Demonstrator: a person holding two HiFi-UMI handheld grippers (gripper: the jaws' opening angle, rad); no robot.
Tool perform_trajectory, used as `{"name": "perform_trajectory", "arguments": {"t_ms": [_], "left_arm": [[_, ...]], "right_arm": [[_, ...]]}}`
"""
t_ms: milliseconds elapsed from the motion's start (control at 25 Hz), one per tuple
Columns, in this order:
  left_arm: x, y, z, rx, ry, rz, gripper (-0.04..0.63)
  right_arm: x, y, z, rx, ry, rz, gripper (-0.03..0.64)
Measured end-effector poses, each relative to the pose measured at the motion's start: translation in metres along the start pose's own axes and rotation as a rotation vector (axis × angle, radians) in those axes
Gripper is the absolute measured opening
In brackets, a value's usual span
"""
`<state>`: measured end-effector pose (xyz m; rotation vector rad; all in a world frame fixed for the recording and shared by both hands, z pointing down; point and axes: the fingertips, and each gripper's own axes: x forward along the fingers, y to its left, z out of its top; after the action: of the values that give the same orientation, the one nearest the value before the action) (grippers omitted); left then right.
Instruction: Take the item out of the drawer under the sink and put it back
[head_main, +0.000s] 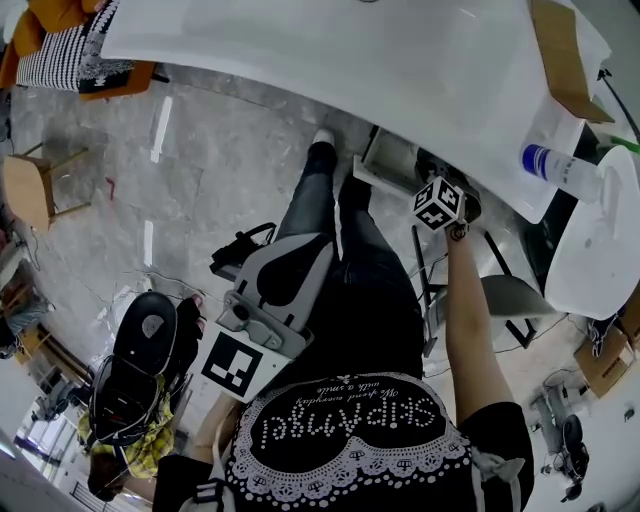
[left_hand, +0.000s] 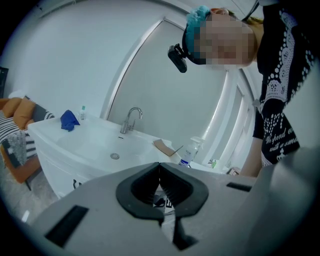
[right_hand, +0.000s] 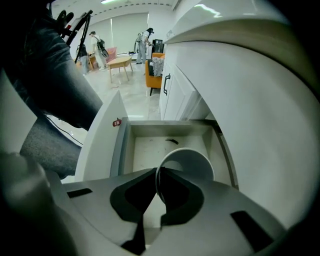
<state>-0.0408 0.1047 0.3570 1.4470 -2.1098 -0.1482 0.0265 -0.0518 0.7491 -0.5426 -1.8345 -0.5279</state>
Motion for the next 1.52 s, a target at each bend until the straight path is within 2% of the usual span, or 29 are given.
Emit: {"name": "perform_trajectory", "arguments": {"t_ms": [760, 1520], "left_arm": [[-0.004, 0.004, -0.008, -0.023, 0.012, 0.016, 0.005], [-0.004, 0.004, -0.009, -0.033, 0.014, 0.024, 0.005]], "right_arm": [[0.018, -0.002, 0.000, -0.025, 0.038, 0.013, 0.026], [0.017, -0.005, 0.006, -0.026, 0.014, -0.001, 0.027]]}}
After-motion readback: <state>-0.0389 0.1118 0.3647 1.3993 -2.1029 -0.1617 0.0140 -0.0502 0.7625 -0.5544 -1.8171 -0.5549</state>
